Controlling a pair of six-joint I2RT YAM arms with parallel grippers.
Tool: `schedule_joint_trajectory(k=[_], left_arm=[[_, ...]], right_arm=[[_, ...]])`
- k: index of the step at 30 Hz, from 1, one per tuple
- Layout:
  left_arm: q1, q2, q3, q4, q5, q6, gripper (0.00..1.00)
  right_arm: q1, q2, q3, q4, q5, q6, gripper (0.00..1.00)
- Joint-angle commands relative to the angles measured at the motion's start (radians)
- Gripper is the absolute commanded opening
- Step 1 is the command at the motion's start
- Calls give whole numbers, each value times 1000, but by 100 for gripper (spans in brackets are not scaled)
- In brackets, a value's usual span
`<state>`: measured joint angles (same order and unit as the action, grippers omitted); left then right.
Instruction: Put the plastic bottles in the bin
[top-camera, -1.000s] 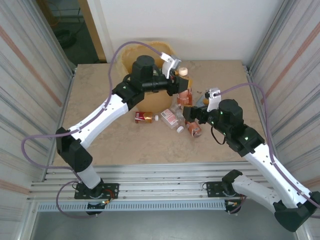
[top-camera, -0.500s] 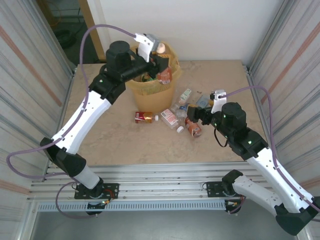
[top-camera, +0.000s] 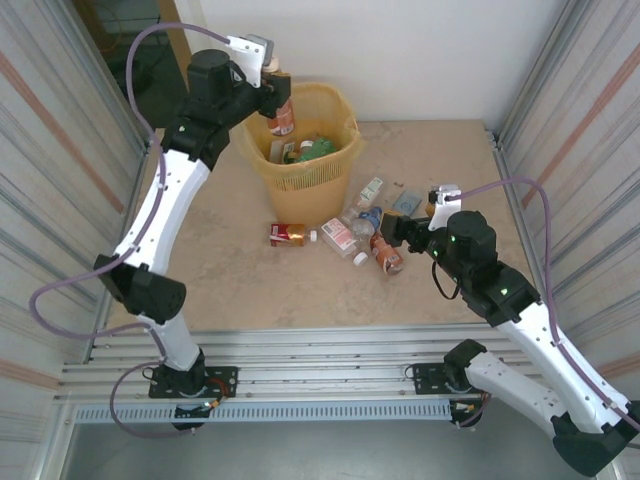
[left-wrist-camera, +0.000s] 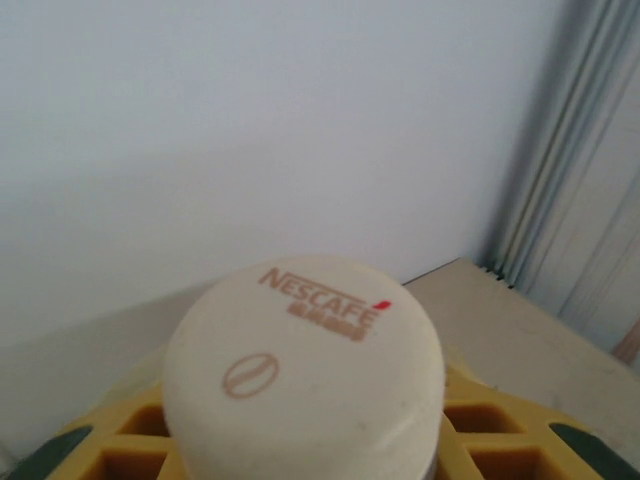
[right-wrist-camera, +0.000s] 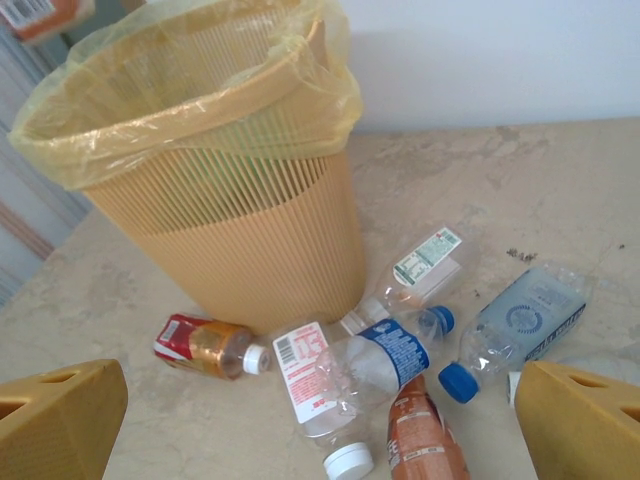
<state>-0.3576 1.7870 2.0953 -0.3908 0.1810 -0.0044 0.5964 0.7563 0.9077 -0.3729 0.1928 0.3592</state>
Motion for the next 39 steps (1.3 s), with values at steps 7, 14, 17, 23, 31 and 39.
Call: schedule_joint_trajectory(k=[7, 14, 17, 23, 31, 39], left_arm=[[40, 165, 161, -183, -55, -38, 17], [43, 254, 218, -275, -89, -57, 23], [42, 266, 210, -281, -110, -54, 27], [43, 280, 211, -283, -124, -48, 45], [42, 266, 211, -283, -136, -43, 65], [21, 214, 201, -263, -147, -16, 67]], right_arm=[[6, -20, -27, -12, 35, 49, 98], [6, -14, -23, -14, 46, 53, 98], [6, -11, -23, -16, 53, 54, 98], [5, 0, -23, -27, 76, 62, 98], [2, 3, -21, -32, 86, 66, 98], [0, 7, -22, -42, 97, 75, 98]])
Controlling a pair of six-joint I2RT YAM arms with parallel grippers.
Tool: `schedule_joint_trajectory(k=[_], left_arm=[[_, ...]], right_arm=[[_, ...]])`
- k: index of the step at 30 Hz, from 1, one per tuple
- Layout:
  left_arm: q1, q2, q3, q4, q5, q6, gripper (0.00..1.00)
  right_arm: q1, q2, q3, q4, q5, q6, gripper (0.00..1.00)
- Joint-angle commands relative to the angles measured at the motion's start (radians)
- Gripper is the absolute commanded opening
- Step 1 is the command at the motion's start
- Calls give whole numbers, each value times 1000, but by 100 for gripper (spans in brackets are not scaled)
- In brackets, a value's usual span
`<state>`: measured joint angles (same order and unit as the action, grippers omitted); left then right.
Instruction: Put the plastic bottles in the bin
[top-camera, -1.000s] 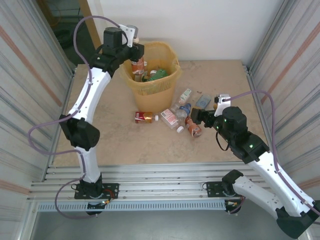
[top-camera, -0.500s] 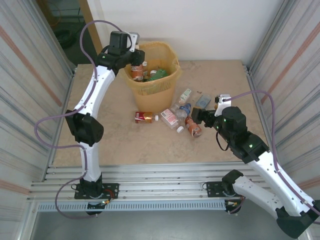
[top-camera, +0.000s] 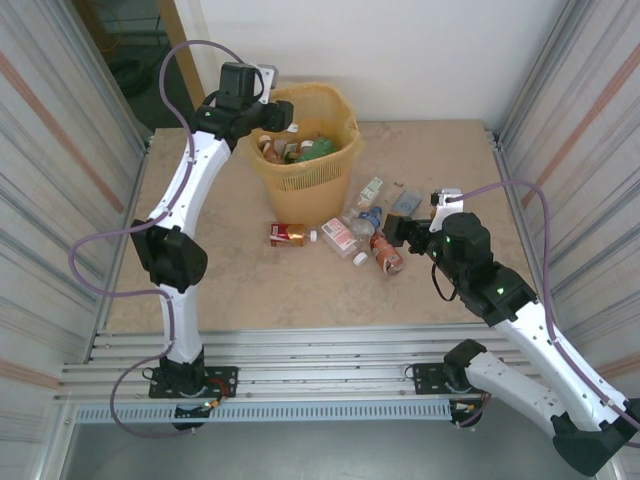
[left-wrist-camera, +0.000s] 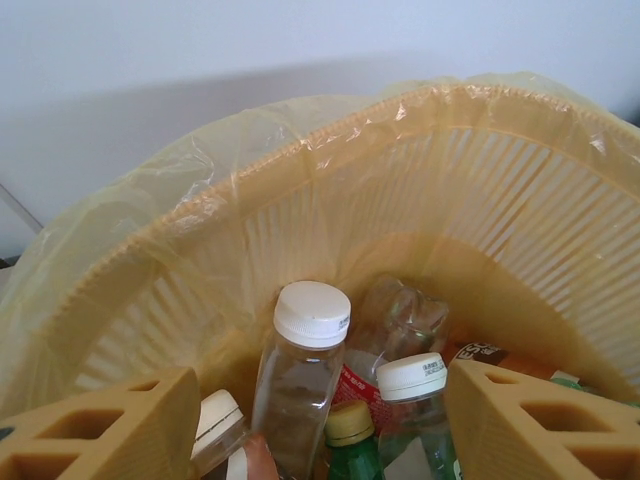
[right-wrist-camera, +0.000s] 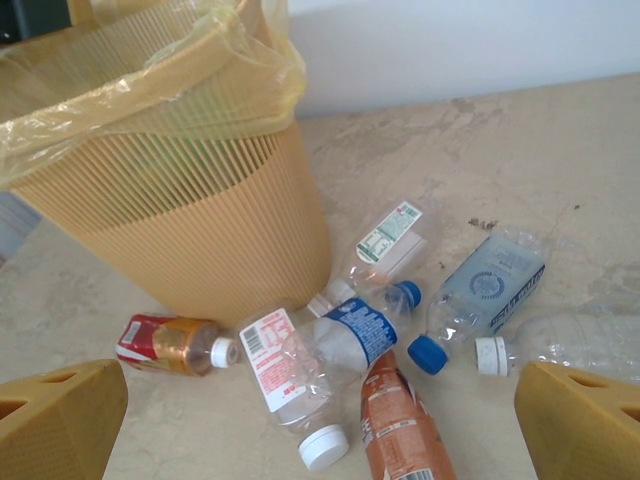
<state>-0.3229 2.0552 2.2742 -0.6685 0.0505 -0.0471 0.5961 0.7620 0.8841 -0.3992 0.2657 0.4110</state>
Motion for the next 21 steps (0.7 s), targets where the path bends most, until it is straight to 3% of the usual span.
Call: schedule_joint_trajectory(k=[1, 11, 21], left_arm=[[-19, -65, 15, 21, -18, 31, 67], [-60, -241, -138, 139, 10, 41, 82], [-71, -533, -515, 359, 77, -32, 99]], right_arm=[[-1, 3, 2, -18, 29, 26, 98], [-28, 71, 38, -94, 58, 47, 98], [-87, 220, 96, -190, 29, 83, 98]])
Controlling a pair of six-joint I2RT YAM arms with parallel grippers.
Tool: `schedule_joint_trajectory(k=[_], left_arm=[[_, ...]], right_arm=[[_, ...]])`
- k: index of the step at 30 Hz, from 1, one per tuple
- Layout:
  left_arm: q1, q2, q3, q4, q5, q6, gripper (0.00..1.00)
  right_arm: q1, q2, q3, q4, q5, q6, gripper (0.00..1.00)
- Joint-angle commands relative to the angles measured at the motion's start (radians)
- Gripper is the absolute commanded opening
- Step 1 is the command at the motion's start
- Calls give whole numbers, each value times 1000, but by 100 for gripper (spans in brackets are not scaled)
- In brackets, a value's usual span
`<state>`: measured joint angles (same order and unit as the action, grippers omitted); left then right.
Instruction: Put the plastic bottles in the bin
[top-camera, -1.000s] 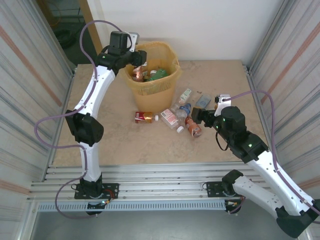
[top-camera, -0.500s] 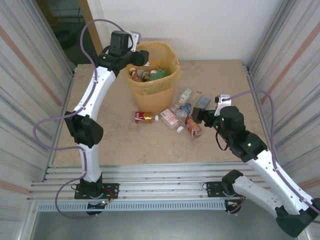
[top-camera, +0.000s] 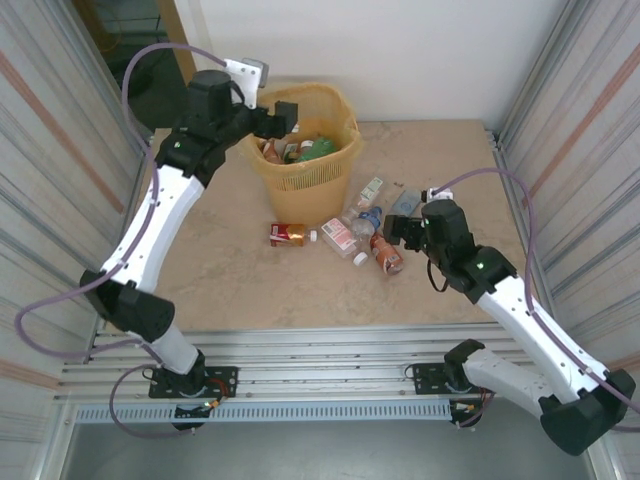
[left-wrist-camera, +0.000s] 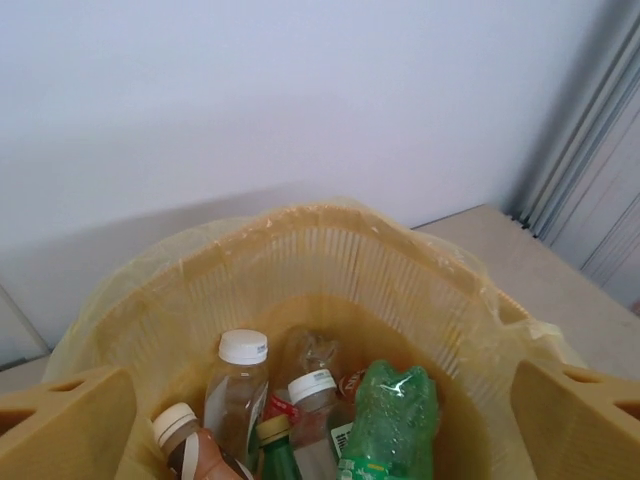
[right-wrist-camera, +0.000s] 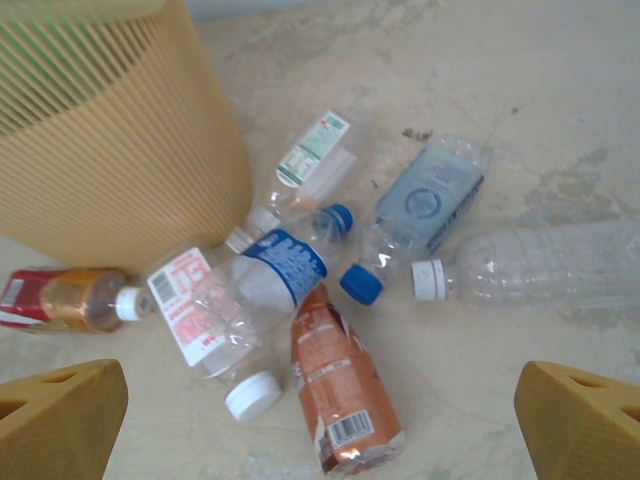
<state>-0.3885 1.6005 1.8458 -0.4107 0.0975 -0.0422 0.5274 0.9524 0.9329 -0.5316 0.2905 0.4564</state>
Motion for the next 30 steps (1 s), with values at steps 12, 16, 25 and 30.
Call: schedule_joint_trajectory(k=[12, 16, 25, 30], left_arm=[[-6, -377, -519, 261, 6, -170, 99], [-6, -426, -603, 268, -27, -206, 99], [0, -467, -702, 277, -56, -258, 99], [3, -464, -715, 289, -54, -268, 99]], right_arm=[[-135, 317, 119, -143, -176, 58, 98], [-137, 424, 147, -153, -232, 38, 98], [-138, 609, 181, -153, -298, -18, 97], [-137, 653, 175, -160, -327, -36, 93]])
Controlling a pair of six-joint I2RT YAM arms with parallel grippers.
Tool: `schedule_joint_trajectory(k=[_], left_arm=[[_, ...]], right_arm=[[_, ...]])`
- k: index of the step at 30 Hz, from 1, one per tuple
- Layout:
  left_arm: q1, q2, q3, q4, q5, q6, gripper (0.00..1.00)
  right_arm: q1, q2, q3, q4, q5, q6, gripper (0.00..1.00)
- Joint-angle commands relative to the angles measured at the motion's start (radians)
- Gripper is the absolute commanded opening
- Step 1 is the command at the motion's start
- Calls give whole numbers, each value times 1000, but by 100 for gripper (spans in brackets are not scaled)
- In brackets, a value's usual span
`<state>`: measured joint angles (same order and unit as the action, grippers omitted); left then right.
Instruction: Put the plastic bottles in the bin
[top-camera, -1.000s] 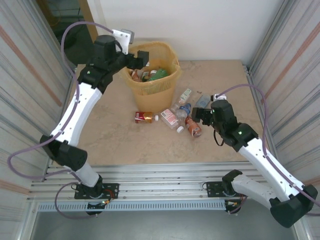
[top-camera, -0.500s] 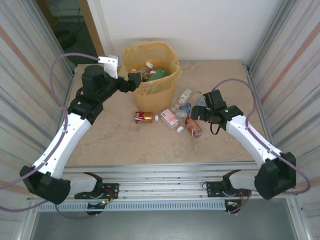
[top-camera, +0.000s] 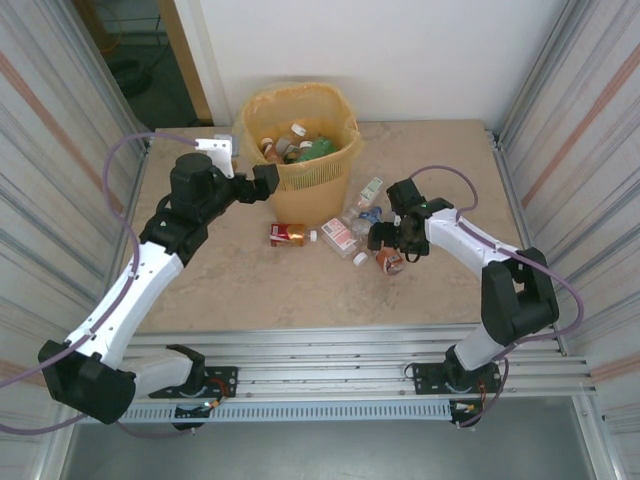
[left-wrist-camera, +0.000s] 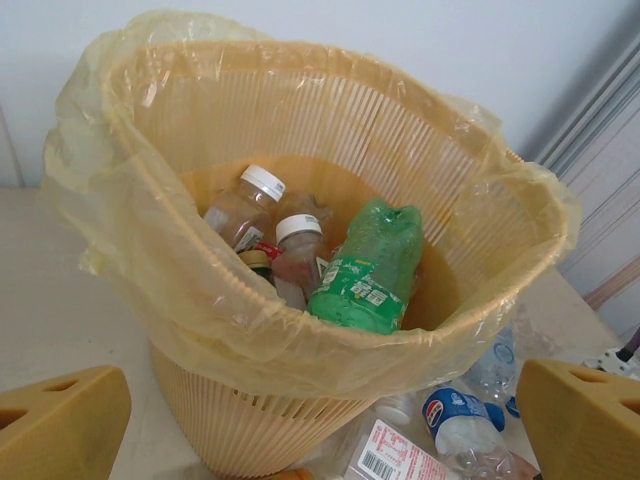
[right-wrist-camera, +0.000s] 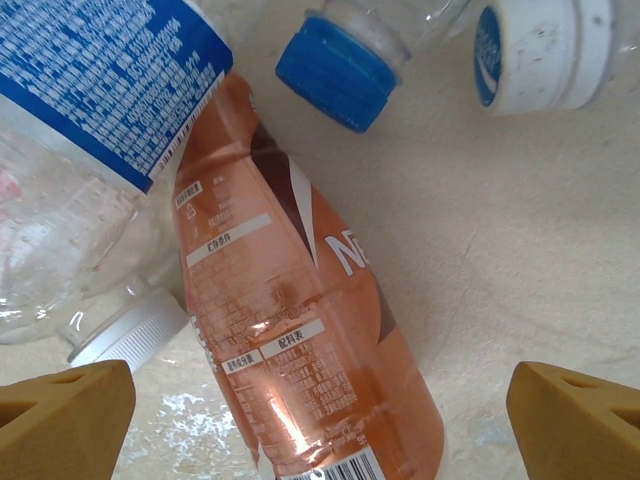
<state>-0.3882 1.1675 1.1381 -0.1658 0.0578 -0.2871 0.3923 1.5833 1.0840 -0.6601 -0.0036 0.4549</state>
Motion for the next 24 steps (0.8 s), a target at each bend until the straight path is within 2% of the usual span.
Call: schedule_joint_trajectory(k=[1, 12, 24], left_arm=[[3, -30, -12, 51, -13, -26, 99], [6, -27, -26, 63, -16, -40, 99], [9, -28, -38, 66, -11, -48, 99]], right_arm=[[-3, 29, 22, -33, -34, -35, 93], [0, 102, -7, -13, -61, -42, 84], [31, 138, -23, -12, -59, -50, 79]])
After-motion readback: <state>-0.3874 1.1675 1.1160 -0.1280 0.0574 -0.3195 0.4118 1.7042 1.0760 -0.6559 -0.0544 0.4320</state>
